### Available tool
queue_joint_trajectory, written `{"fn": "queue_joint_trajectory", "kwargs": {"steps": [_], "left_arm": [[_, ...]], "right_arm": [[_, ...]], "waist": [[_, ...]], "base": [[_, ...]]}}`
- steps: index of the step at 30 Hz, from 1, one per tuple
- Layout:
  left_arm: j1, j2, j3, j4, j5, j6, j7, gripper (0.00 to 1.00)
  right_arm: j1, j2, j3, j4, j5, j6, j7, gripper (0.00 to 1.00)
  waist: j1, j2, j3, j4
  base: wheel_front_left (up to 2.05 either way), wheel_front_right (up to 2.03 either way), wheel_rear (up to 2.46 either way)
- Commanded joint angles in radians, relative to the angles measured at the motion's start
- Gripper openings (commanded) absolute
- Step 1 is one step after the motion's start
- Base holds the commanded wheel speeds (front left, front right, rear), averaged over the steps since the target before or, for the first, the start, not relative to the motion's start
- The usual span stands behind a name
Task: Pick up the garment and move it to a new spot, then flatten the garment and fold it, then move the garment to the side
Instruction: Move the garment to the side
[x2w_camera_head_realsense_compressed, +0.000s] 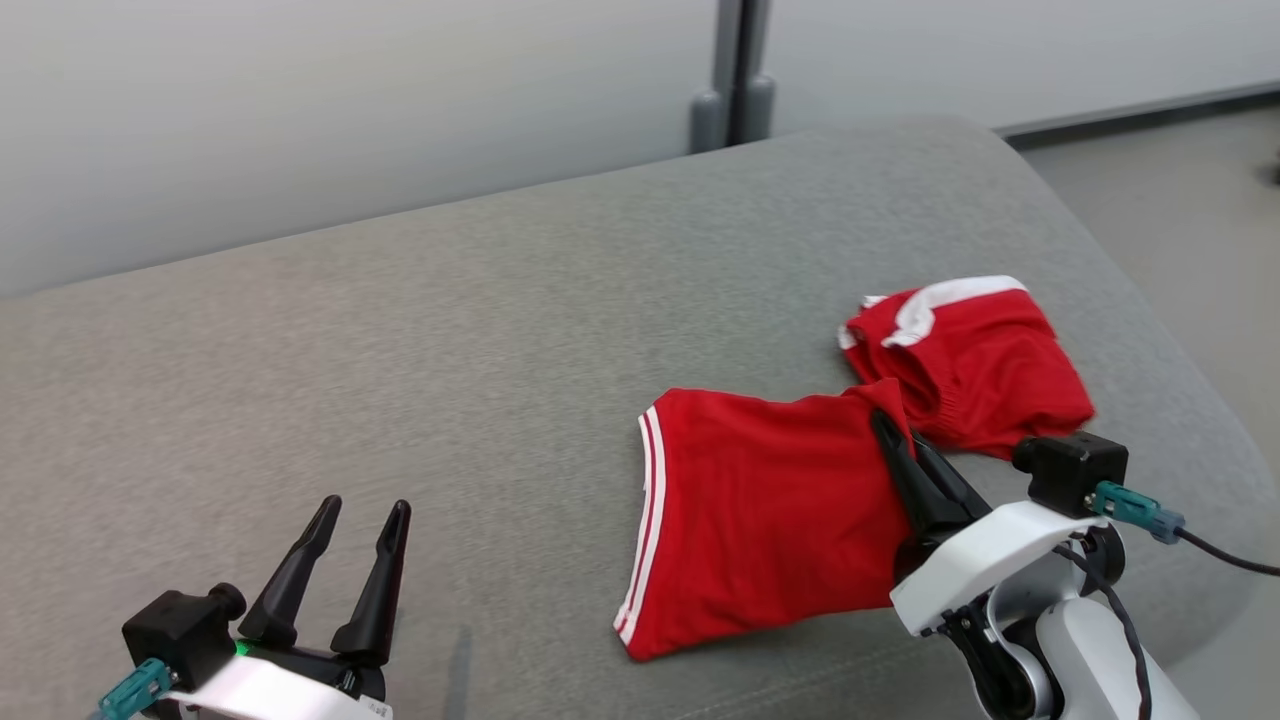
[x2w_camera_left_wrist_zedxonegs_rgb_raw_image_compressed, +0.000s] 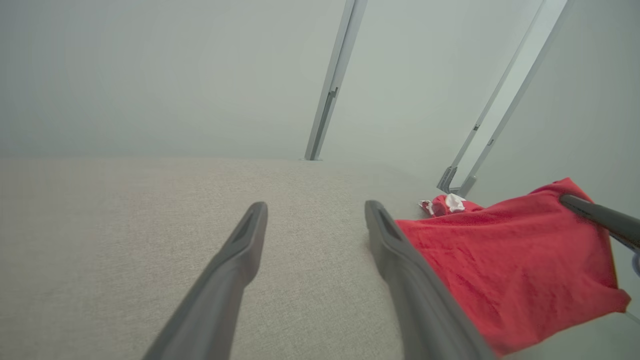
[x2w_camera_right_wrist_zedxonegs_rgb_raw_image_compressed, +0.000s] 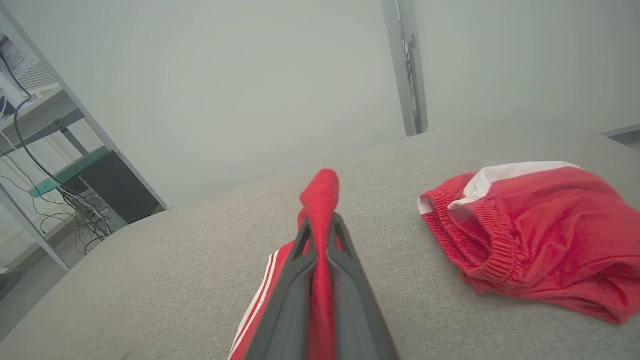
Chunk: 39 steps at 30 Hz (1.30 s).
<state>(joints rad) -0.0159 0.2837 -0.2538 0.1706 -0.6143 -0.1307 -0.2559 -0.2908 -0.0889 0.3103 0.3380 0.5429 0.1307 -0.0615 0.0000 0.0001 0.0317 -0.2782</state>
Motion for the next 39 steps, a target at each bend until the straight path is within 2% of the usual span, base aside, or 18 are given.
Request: {"fn": "queue_joint_trajectory", "kwargs": {"steps": [1,9,11,15,19,23,28,29,39], "left_arm": [[-0.016,0.025,0.044,-0.032,0.008,0.0,-0.006,1.0],[0.007,0.039,0.076,-0.101,0.022,0.0,-0.006,1.0],[0.01,0.045,0.082,-0.118,0.024,0.0,-0.006,1.0],[0.018,0.068,0.074,-0.153,0.025,0.0,-0.006,1.0],[0.02,0.086,0.073,-0.188,0.021,0.0,-0.006,1.0],[0.018,0.105,0.071,-0.21,0.018,0.0,-0.006,1.0],[0.014,0.125,0.073,-0.228,0.009,0.0,-0.006,1.0],[0.014,0.125,0.073,-0.228,0.009,0.0,-0.006,1.0],[0.001,0.17,0.061,-0.259,-0.013,0.0,-0.006,1.0]], "right_arm": [[-0.004,0.007,0.007,-0.041,-0.014,0.0,0.001,0.0],[0.056,0.03,-0.015,-0.124,-0.055,0.0,0.011,0.0],[0.063,0.033,-0.018,-0.136,-0.075,0.0,0.012,0.0],[0.027,0.036,-0.012,-0.115,-0.185,0.0,0.008,0.0],[-0.068,0.038,-0.028,-0.064,-0.286,0.0,-0.006,0.0],[-0.185,0.038,-0.089,-0.017,-0.371,0.0,-0.002,0.0],[-0.298,0.038,-0.23,0.017,-0.495,0.0,0.038,0.0],[-0.298,0.038,-0.23,0.017,-0.495,0.0,0.038,0.0],[-0.329,0.039,-0.54,-0.03,-0.725,0.0,0.131,0.0]], "waist": [[0.0,-0.0001,0.024,-0.059],[0.0,-0.0001,0.075,-0.172],[0.0,-0.0001,0.091,-0.182],[0.0,-0.0001,0.122,-0.184],[0.0,-0.0001,0.145,-0.153],[0.0,-0.0001,0.163,-0.104],[0.0,-0.0001,0.184,-0.033],[0.0,-0.0001,0.184,-0.033],[0.0,-0.0001,0.231,0.065]], "base": [[0.0,0.0,0.0],[0.0,0.0,0.0],[0.0,0.0,0.0],[0.0,0.0,0.0],[0.0,0.0,0.0],[0.0,0.0,0.0],[0.0,0.0,0.0],[0.0,0.0,0.0],[0.0,0.0,0.0]]}}
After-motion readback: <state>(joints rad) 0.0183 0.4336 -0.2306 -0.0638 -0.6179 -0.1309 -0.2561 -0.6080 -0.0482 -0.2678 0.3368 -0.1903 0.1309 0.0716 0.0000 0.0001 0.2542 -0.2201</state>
